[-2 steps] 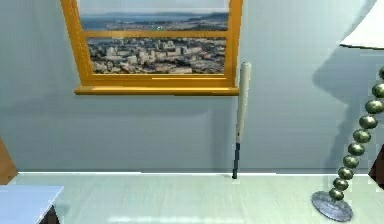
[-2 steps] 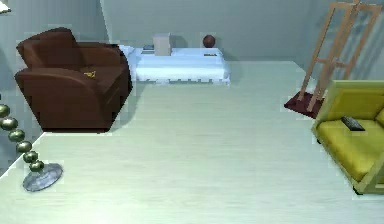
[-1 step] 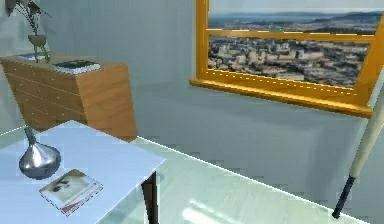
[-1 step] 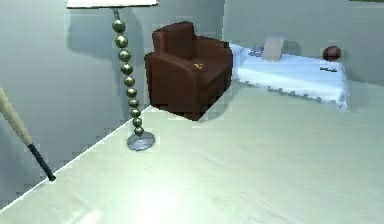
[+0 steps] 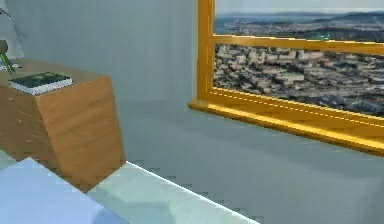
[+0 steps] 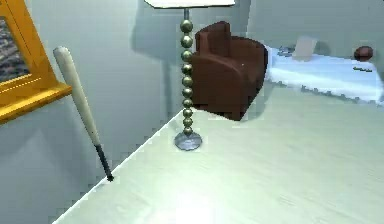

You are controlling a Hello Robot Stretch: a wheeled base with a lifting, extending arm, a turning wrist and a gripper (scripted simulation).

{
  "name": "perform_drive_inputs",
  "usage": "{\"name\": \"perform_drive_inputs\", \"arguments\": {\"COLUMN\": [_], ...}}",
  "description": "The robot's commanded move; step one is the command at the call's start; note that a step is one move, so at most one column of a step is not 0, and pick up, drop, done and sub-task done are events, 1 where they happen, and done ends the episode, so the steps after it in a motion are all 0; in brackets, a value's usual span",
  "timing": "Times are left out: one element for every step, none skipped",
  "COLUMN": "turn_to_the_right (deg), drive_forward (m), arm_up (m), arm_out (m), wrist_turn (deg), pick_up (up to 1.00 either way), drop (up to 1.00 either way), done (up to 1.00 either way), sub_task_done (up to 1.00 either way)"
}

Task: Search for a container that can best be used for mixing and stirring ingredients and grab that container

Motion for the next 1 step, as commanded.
{"name": "perform_drive_inputs", "arguments": {"turn_to_the_right": [-24.0], "drive_forward": [0.00], "arm_up": [0.00], "arm_out": [0.00], "wrist_turn": [0.0], "pick_up": [0.00], "drop": [0.00], "done": [0.00], "sub_task_done": [0.00]}}
